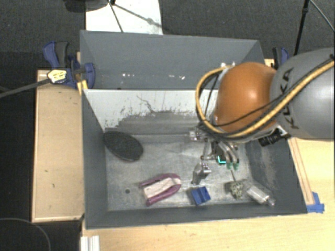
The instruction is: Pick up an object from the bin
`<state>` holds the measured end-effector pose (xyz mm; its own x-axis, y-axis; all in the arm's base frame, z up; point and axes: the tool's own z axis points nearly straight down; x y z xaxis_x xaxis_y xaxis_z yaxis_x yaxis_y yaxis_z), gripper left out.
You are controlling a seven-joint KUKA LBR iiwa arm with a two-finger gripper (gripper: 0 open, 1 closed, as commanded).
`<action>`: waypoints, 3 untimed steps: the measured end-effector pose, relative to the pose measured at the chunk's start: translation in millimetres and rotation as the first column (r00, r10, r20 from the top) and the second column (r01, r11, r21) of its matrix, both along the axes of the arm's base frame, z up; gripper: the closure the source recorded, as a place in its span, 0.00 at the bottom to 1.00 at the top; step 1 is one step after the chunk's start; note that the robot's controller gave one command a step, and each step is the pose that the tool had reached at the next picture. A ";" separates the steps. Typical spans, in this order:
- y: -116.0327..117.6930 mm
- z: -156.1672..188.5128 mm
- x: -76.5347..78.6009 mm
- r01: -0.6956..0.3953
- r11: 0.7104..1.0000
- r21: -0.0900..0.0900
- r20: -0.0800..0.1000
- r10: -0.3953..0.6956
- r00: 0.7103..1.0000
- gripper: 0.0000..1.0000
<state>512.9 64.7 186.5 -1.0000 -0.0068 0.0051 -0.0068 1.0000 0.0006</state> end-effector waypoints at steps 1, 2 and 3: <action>52.7 -111.6 -15.6 -0.209 0.978 0.001 0.001 0.209 0.978 0.00; 51.3 -108.9 -13.9 -0.202 0.979 0.000 0.005 0.202 0.979 1.00; 47.1 25.9 0.1 -0.583 0.813 -0.003 0.011 0.583 0.813 1.00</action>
Offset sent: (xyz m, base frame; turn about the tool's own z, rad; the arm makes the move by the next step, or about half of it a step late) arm -0.0140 0.0513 -0.1087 -0.2088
